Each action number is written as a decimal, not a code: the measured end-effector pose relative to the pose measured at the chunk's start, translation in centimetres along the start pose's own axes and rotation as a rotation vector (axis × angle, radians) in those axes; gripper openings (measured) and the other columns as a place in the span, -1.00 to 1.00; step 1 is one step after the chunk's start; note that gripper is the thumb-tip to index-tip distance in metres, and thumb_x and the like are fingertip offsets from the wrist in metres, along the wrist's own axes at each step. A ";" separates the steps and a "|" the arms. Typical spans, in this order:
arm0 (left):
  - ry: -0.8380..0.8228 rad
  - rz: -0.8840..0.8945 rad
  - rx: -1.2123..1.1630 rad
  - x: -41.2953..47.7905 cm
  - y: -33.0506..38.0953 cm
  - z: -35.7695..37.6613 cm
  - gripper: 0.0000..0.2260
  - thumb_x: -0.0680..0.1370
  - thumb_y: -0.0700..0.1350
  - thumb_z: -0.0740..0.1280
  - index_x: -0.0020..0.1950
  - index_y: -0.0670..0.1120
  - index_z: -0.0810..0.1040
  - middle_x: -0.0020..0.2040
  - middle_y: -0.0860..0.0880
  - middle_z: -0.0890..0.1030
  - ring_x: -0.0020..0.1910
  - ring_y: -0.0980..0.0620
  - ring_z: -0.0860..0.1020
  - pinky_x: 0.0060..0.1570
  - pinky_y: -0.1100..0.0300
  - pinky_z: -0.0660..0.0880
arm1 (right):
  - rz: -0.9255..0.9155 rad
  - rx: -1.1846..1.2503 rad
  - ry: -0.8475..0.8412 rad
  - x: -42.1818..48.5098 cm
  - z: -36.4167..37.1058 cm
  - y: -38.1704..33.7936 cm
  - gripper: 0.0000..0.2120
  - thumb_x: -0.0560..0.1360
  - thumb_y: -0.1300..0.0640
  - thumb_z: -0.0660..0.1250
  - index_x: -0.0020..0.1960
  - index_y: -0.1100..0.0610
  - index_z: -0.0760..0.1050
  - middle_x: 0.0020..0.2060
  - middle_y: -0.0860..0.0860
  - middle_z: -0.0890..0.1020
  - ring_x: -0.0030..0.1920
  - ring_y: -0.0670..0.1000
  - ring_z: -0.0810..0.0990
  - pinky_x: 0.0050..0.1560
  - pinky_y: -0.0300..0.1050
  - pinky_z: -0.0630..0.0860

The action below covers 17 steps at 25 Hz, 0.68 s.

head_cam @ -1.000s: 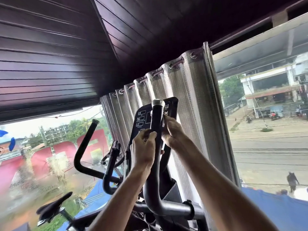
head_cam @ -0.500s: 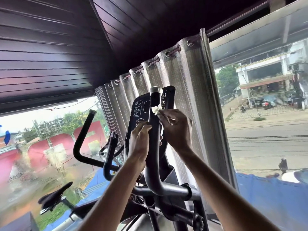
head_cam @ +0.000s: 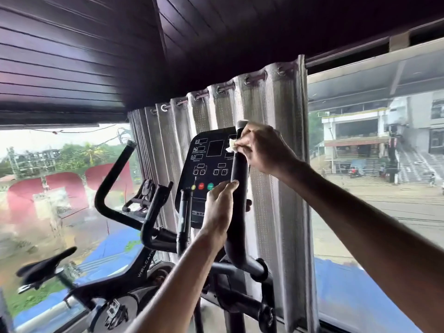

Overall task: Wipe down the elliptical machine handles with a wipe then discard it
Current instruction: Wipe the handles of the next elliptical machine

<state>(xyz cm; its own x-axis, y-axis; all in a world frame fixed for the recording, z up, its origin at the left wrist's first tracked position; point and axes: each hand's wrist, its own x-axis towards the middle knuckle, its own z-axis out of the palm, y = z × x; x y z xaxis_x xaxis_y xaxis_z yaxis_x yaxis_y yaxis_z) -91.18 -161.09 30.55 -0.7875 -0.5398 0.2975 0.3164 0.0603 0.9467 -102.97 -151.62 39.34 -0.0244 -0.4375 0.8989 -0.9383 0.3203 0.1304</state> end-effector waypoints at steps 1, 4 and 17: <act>-0.019 -0.004 -0.018 0.0 -0.1 -0.2 -0.81 0.65 -0.07 0.30 -0.03 -0.14 0.65 -0.19 -0.24 0.69 -0.23 -0.18 0.67 0.00 -0.18 0.61 | -0.022 -0.006 -0.054 0.2 -0.3 -0.4 -0.94 0.47 0.19 0.52 -0.06 0.13 0.74 -0.08 0.06 0.66 -0.08 -0.04 0.63 -0.03 -0.13 0.60; -0.072 0.018 -0.052 0.0 -0.6 -0.6 -0.79 0.65 -0.07 0.31 0.04 -0.20 0.63 -0.22 -0.18 0.67 -0.24 -0.16 0.67 -0.05 -0.16 0.64 | -0.077 -0.067 -0.222 0.7 -1.4 -1.2 -0.90 0.50 0.13 0.48 -0.03 0.12 0.73 -0.09 0.04 0.69 -0.06 -0.01 0.62 0.06 -0.03 0.58; -0.275 -0.030 -0.214 -1.4 -3.7 -3.2 -0.73 0.64 0.01 0.32 -0.01 -0.20 0.60 -0.15 -0.21 0.71 -0.33 -0.06 0.66 -0.23 0.07 0.57 | -0.010 -0.353 -0.451 3.0 -0.5 -4.3 -0.88 0.50 0.16 0.47 0.02 0.12 0.73 -0.11 0.04 0.58 -0.11 0.00 0.54 -0.11 -0.12 0.53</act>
<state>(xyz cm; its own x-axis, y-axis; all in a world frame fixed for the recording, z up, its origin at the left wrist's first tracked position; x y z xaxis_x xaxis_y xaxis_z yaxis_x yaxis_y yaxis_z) -89.57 -163.25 26.24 -0.9020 -0.2901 0.3196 0.3717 -0.1455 0.9169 -98.82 -153.93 41.72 -0.2339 -0.7326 0.6392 -0.7691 0.5416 0.3393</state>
